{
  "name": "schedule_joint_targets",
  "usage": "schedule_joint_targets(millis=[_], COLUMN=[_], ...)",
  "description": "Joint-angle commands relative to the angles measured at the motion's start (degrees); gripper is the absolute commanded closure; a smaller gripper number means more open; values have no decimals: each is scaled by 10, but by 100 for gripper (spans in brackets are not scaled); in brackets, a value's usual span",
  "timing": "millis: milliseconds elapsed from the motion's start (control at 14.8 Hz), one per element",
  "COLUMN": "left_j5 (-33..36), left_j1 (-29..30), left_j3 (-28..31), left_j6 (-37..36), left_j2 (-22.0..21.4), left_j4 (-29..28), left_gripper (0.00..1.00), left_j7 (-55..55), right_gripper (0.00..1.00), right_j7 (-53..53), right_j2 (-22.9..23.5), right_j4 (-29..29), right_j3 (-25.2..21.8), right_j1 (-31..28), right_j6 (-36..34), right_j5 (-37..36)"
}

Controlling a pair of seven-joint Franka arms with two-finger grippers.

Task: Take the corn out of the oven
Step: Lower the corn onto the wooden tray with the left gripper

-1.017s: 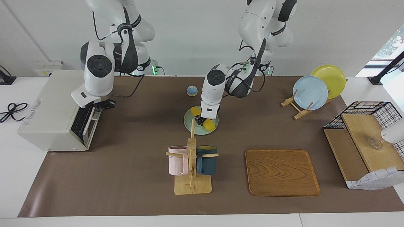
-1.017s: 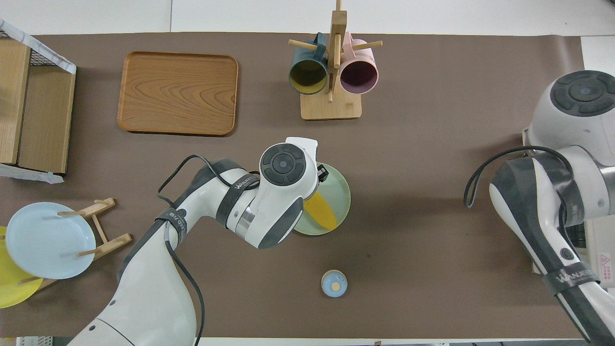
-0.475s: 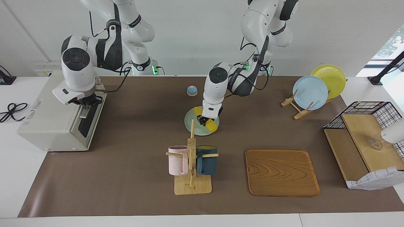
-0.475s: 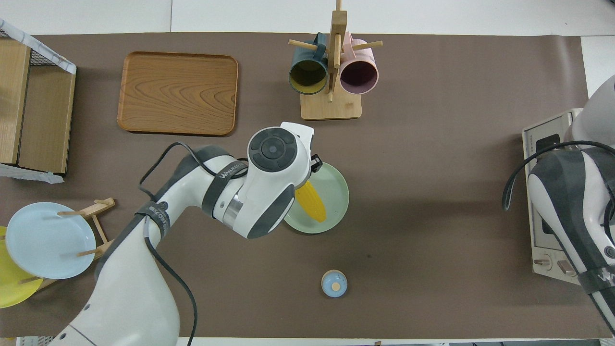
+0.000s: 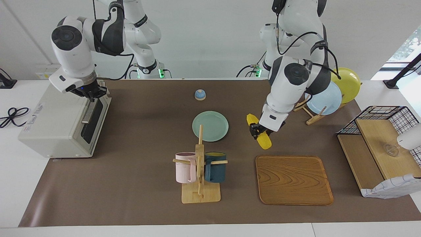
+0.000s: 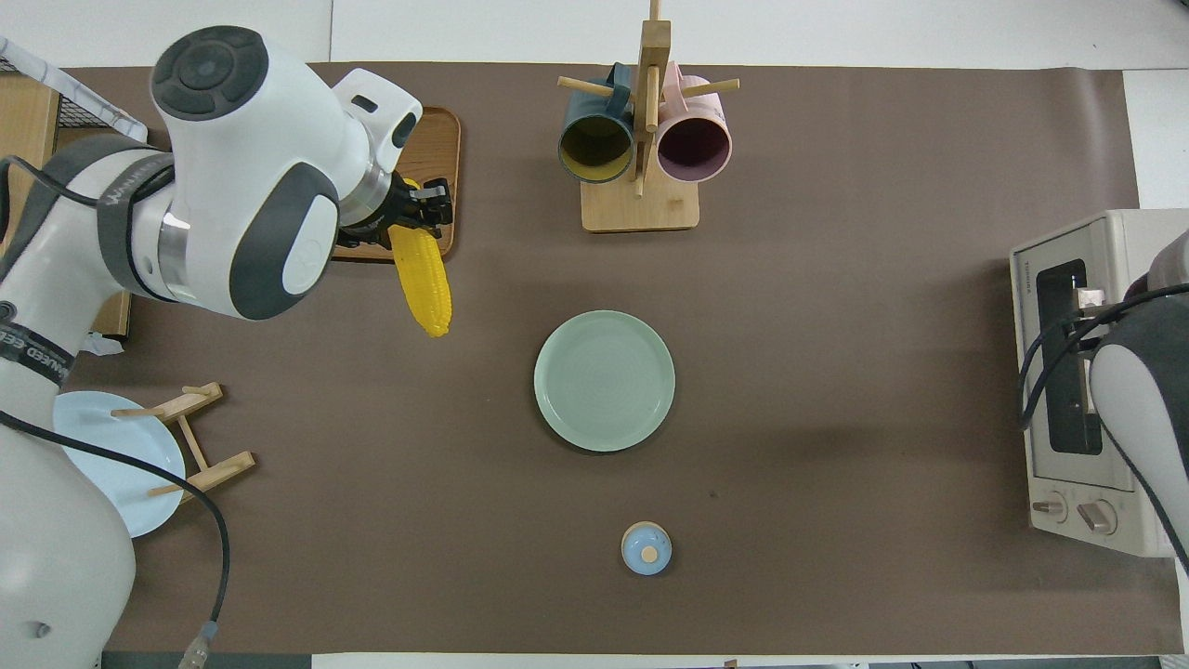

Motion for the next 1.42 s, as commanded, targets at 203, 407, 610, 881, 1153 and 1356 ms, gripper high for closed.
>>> schedule_joint_targets(millis=[203,407,610,881,1153,1356], left_j5=[5,7,7,17,27,27], left_j1=[50,61,77,78,81,81], left_j3=[-4,0,-1,-1,-1,-1], left_j6=[-45,-59,-46,-50,-59,-41], left_j2=[158,215,252,309,330,331], left_j4=[207,253,281,331,358,356], left_gripper=[100,100,100,100,100,100], left_j7=[67,75,81,90,102,102], right_gripper=[0,0,0,0,0,0], right_j7=[-4,3,10,35,35,35], right_j2=[24,34,41,17,15,18], right_j4=[108,136,141,109,111,111], right_j3=[5,6,7,7,-15,-19], right_j1=[-5,-3,-4,-1,42,36], right_j6=[-57,-58,-56,-72,-64,-63], right_j5=[129,134,129,125,99,100])
